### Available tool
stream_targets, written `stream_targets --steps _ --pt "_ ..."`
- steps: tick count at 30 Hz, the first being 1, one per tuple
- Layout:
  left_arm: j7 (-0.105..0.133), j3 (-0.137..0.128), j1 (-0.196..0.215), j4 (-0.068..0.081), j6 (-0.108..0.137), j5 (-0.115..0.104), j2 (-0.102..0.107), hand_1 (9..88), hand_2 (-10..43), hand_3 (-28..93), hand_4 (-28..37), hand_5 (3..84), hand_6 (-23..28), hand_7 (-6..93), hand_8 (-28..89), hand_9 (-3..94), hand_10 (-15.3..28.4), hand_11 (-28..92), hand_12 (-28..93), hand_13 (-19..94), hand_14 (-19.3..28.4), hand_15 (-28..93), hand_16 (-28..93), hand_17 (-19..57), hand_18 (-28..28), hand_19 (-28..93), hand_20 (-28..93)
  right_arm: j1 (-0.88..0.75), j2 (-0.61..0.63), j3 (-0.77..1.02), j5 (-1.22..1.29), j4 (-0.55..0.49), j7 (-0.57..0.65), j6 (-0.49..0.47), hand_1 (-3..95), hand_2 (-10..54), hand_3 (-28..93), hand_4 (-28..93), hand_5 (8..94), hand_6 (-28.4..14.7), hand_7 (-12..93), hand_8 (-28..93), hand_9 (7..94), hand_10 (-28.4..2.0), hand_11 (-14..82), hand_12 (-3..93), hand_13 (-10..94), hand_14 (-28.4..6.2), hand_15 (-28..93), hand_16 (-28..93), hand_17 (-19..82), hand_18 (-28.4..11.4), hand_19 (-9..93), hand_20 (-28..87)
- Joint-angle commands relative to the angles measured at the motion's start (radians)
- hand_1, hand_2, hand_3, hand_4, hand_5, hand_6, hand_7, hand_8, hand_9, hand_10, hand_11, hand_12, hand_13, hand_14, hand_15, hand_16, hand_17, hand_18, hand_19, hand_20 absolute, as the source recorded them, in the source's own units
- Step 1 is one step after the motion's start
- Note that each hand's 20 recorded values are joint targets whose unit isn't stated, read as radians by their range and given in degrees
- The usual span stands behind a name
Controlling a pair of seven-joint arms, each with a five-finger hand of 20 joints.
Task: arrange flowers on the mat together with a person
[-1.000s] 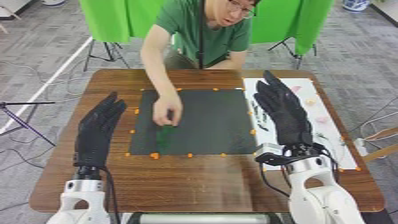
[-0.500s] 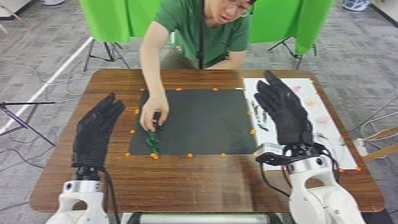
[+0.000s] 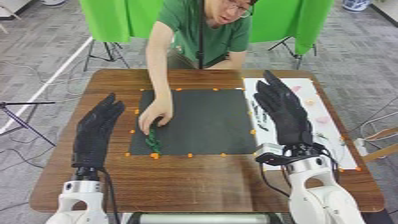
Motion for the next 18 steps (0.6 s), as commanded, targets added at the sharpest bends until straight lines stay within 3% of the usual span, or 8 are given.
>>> stream_targets --steps 1,18 --pt "-0.004 -0.002 0.007 0.003 0.000 0.001 -0.008 24.4 -5.8 67 -23.5 43.8 2.7 7.9 -6 43.0 12.2 11 12 31 14.4 8 2 6.2 10.1 2 17 -0.002 -0.003 -0.007 -0.002 -0.001 -0.006 -0.005 13.6 -7.1 66 -20 29.6 -3.7 7 -7 31.9 -15.1 1.6 9.4 22 -9.9 5 8 12 -9.4 0 20" --pt "-0.005 0.004 0.000 0.004 -0.005 0.000 -0.004 24.3 -5.8 67 -23.5 43.8 2.7 8.0 -6 43.0 12.1 11 12 31 14.5 8 2 6.0 10.3 1 17 -0.009 -0.009 0.000 -0.005 -0.003 -0.004 -0.011 13.5 -7.1 66 -20 29.6 -3.6 7 -8 31.8 -15.1 1.6 9.4 22 -10.0 5 8 12 -9.4 0 20"
